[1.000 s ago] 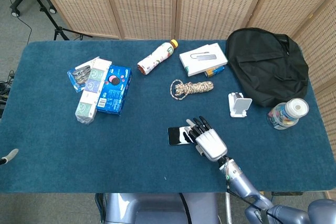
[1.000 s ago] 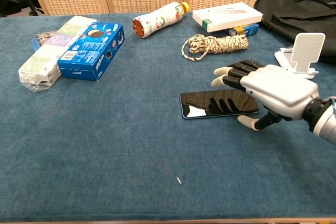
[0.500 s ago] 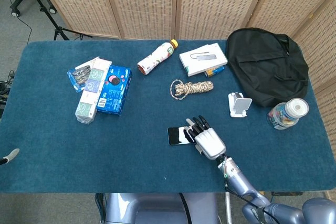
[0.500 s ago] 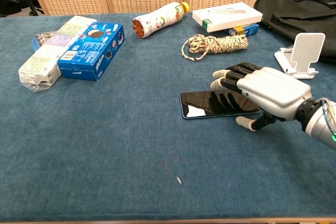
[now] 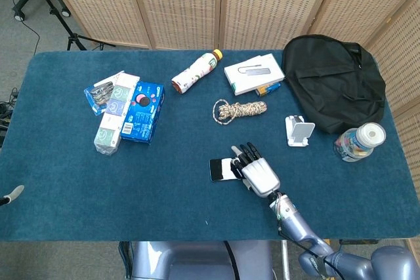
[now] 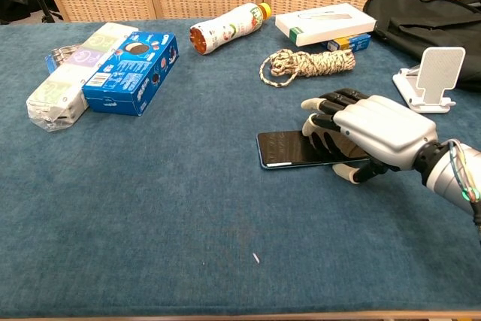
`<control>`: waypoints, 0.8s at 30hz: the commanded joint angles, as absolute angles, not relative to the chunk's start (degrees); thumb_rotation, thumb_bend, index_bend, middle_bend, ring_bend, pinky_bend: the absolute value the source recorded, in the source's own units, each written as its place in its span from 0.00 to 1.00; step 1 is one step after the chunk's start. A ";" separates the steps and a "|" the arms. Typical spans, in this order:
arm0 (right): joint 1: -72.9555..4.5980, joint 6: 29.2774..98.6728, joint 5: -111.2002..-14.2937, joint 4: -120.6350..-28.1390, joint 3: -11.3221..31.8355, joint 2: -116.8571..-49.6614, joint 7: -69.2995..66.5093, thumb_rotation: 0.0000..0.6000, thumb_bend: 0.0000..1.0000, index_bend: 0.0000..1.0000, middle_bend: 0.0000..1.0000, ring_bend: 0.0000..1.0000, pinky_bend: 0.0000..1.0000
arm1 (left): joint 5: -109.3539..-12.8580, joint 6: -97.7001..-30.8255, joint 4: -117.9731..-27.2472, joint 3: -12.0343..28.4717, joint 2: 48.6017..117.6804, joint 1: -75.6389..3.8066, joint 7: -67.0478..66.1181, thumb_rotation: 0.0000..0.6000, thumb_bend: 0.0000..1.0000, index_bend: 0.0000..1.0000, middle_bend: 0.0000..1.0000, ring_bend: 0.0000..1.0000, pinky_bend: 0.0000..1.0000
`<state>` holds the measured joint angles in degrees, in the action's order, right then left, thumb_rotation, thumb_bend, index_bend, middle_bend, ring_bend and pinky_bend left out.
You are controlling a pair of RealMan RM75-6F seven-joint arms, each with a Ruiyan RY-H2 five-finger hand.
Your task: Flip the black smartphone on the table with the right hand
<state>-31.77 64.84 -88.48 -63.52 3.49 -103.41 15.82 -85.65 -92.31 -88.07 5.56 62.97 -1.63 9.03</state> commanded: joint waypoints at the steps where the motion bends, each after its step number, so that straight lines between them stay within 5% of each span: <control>1: -31.88 65.42 -88.82 -63.71 3.57 -103.53 15.60 1.00 0.70 0.40 0.00 0.00 0.00 | -85.65 -92.34 -88.09 5.56 62.94 -1.61 9.07 1.00 0.00 0.00 0.00 0.00 0.00; 9: -33.02 65.07 -87.60 -66.24 5.51 -103.02 16.47 1.00 0.82 0.46 0.00 0.00 0.00 | -85.70 -92.33 -88.05 5.51 62.94 -1.61 9.08 1.00 0.00 0.00 0.00 0.00 0.00; 24: -40.32 58.48 -78.50 -67.84 15.27 -104.20 24.72 1.00 0.83 0.46 0.00 0.00 0.00 | -85.28 -92.10 -88.13 5.67 62.77 -1.64 9.35 1.00 0.00 0.00 0.00 0.00 0.00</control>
